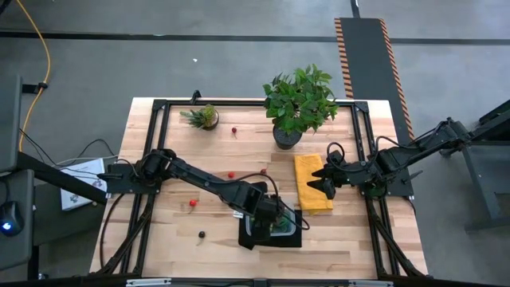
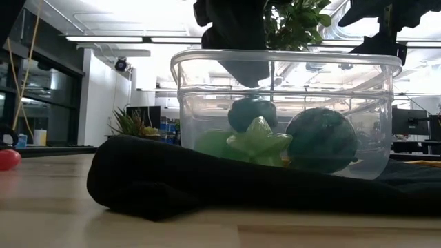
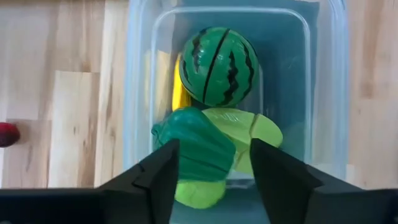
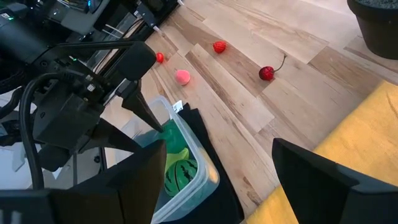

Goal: Pick and placing Produce into tupperware
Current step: Put the peach into the transparent bin

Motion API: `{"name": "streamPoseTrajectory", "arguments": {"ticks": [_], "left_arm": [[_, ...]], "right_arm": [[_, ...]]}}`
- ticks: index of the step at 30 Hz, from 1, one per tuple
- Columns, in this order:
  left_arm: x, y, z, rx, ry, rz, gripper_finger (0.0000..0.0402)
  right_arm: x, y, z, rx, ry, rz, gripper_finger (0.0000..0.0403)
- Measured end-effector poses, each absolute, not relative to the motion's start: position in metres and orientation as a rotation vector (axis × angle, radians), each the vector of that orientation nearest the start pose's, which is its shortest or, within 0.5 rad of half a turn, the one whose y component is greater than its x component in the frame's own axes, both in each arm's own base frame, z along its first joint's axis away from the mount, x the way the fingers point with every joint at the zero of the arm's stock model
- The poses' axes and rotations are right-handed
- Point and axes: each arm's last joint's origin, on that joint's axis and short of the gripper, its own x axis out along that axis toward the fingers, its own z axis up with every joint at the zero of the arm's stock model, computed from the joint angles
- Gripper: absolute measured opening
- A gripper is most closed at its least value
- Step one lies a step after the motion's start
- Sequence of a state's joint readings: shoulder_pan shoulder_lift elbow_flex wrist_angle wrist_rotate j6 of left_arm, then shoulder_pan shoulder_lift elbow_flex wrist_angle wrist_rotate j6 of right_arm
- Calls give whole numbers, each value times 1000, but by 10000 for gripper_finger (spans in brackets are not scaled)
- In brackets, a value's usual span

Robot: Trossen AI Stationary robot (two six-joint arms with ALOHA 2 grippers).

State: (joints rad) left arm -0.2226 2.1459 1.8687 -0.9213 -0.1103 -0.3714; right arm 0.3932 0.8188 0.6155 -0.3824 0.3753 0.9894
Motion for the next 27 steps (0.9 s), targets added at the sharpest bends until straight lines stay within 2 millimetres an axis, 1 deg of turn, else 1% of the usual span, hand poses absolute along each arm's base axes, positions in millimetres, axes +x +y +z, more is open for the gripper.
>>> {"name": "streamPoseTrajectory", "arguments": {"ticks": [5, 11, 15, 19, 22, 27], "left_arm": [[436, -96, 234, -139, 1187, 105, 126], [430, -95, 232, -130, 1252, 111, 71], [426, -95, 231, -152, 1305, 84, 43], [425, -96, 231, -178, 1324, 50, 25], [425, -97, 239, -198, 1321, 50, 14], [430, -97, 263, -199, 1252, 63, 1]], "right_arm": [[162, 55, 253, 740, 487, -262, 282], [162, 55, 253, 740, 486, -262, 282], [162, 55, 253, 740, 485, -264, 282], [162, 55, 253, 736, 476, -277, 282], [162, 55, 254, 734, 474, -278, 282], [162, 55, 254, 734, 472, -277, 282]]}}
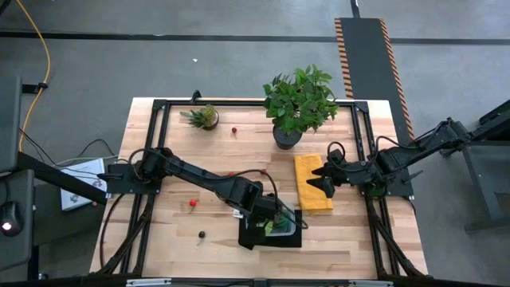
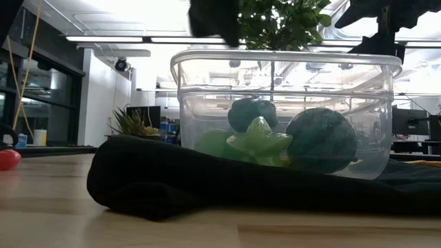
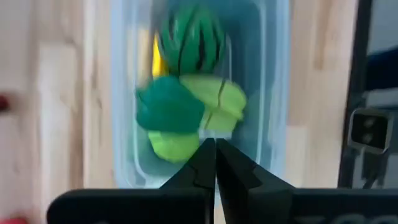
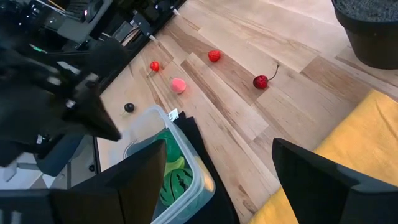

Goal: Pick and placing Produce into tupperware
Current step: Put the peach into the transparent bin

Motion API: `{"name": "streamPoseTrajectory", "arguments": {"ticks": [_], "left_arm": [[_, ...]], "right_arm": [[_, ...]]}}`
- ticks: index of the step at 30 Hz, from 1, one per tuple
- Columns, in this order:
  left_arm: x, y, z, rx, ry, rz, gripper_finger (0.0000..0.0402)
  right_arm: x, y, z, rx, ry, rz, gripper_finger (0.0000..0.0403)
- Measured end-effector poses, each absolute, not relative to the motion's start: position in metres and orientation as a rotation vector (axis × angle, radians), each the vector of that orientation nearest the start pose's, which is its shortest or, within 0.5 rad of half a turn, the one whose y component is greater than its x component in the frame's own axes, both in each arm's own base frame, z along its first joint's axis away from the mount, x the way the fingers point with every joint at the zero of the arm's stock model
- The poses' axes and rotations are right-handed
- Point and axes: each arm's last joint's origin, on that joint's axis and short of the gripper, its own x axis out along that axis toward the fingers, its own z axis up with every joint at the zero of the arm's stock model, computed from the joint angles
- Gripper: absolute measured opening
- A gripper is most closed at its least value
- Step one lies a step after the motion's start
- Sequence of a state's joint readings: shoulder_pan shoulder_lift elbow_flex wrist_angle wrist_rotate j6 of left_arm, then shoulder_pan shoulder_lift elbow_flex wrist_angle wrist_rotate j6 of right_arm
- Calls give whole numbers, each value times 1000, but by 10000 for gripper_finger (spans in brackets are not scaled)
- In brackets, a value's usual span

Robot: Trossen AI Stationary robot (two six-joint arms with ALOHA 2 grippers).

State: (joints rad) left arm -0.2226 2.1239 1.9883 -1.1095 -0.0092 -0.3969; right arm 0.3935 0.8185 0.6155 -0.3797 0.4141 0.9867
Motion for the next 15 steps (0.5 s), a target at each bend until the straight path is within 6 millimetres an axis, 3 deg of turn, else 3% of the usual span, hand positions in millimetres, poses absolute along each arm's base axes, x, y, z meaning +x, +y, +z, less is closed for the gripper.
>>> {"name": "streamPoseTrajectory", "arguments": {"ticks": [5, 15], "left_arm": [[435, -96, 289, -142, 1134, 96, 9], [442, -95, 314, -168, 982, 154, 3]], "right_arm": [[162, 55, 254, 734, 472, -277, 282], [162, 55, 254, 733, 472, -277, 282]]}}
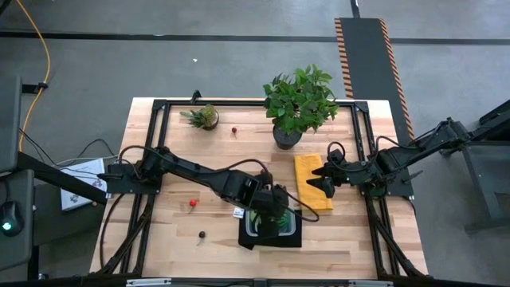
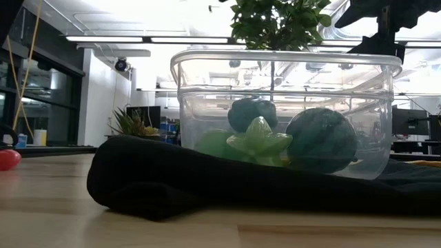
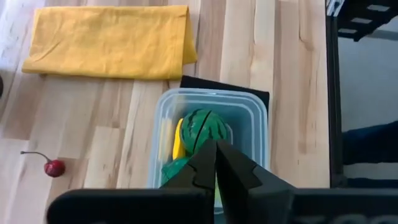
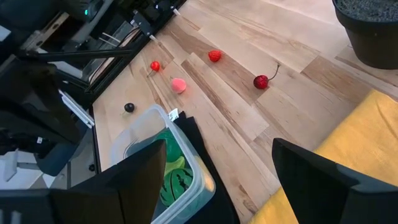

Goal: Pick and placing Produce into tupperware
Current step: Put the peach into the transparent bin

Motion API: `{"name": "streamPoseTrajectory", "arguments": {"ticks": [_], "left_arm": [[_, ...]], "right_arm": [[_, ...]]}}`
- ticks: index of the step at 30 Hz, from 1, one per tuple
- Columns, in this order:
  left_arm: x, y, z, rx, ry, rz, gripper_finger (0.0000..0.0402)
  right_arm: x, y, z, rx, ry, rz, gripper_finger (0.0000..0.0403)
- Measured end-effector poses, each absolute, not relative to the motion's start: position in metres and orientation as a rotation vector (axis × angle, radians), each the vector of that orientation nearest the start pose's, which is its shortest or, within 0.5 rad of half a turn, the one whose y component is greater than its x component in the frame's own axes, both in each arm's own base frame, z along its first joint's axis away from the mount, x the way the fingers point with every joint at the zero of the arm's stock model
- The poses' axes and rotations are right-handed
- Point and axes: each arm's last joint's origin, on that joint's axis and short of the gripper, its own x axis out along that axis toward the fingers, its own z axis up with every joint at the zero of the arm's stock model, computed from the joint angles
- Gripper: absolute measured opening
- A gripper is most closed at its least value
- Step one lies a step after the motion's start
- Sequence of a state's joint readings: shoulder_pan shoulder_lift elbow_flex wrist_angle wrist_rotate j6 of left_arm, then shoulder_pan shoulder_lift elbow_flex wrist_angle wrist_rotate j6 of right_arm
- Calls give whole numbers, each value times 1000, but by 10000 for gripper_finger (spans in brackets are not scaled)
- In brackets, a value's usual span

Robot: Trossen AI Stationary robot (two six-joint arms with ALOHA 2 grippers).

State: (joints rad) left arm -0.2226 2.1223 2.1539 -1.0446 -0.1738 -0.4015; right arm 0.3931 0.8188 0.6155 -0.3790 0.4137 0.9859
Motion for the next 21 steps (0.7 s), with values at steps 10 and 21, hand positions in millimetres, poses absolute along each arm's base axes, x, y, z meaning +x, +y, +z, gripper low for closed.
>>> {"name": "streamPoseTrajectory", "arguments": {"ticks": [10, 21], "left_arm": [[414, -88, 347, -116, 1135, 217, 12], [355, -74, 404, -115, 1072, 344, 12]], "right_arm": [[162, 55, 254, 735, 470, -274, 282], [162, 55, 254, 758, 467, -277, 282]]}}
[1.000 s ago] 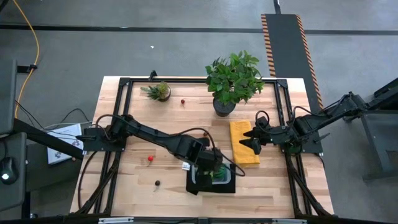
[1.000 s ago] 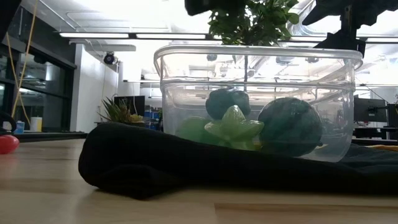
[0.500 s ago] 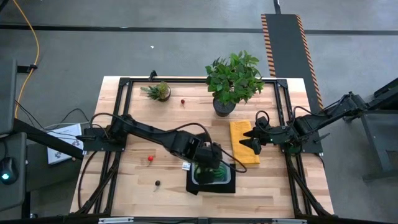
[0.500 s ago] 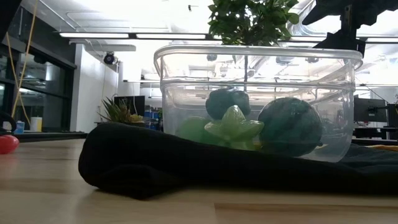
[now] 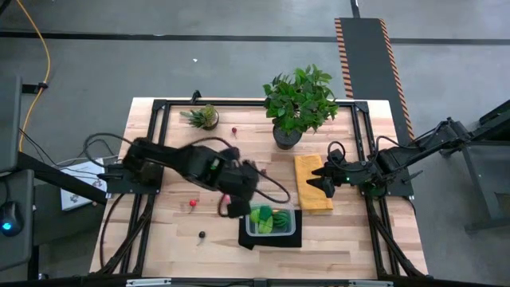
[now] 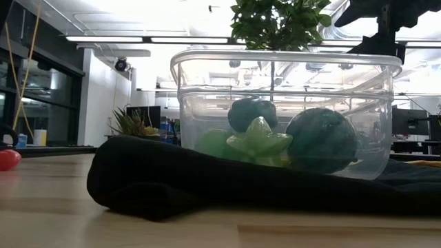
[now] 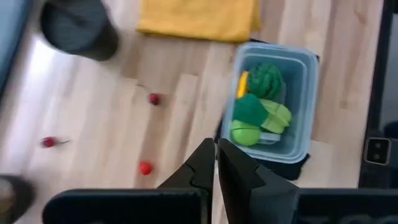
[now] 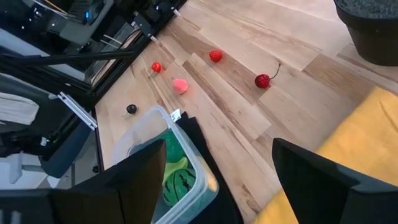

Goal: Pick and placing Produce into tupperware
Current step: Put the peach into the transparent bin

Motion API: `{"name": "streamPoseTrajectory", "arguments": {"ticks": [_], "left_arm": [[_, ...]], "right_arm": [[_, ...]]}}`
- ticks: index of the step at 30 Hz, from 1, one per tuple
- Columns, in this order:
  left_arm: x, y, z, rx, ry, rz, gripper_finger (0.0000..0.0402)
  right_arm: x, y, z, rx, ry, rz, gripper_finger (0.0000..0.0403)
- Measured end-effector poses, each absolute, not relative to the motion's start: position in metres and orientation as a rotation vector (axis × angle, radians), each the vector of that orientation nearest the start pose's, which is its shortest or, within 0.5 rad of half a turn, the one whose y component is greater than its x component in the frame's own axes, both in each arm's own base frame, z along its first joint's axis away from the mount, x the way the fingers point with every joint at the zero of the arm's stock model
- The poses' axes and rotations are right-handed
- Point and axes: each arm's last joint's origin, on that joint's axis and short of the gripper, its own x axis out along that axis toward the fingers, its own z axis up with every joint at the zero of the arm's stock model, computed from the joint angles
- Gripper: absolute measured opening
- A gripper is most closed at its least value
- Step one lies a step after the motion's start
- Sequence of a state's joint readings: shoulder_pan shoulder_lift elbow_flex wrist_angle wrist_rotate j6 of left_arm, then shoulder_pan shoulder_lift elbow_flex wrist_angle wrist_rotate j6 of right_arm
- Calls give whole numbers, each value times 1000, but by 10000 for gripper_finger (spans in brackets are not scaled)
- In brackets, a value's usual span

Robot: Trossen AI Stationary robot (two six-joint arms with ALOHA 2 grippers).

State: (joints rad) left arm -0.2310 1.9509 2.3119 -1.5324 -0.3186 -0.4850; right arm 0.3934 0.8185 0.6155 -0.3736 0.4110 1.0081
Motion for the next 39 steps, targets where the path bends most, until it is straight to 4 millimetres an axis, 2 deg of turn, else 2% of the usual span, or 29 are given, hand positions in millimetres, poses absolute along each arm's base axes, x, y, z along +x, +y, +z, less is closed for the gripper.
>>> {"name": "streamPoseTrajectory", "arguments": {"ticks": [4, 10, 13, 16, 21, 27, 34, 39], "left_arm": [[327, -70, 429, -108, 1002, 400, 12], [285, -74, 463, -97, 867, 394, 12], [262, -76, 471, -93, 832, 388, 12], [241, -77, 467, -90, 841, 383, 12], [214, -83, 438, -100, 826, 388, 12], [193, -90, 383, -187, 730, 236, 12], [167, -79, 320, -313, 643, 208, 12], [160, -70, 283, -312, 653, 239, 12]], "right_arm": [[163, 55, 255, 771, 458, -275, 282], [164, 55, 258, 782, 417, -286, 282], [164, 54, 259, 802, 391, -305, 282], [164, 54, 259, 834, 382, -317, 282], [165, 53, 259, 876, 358, -347, 282], [165, 52, 260, 910, 317, -388, 282], [165, 52, 260, 950, 302, -401, 282], [165, 51, 260, 968, 277, -427, 282]]}}
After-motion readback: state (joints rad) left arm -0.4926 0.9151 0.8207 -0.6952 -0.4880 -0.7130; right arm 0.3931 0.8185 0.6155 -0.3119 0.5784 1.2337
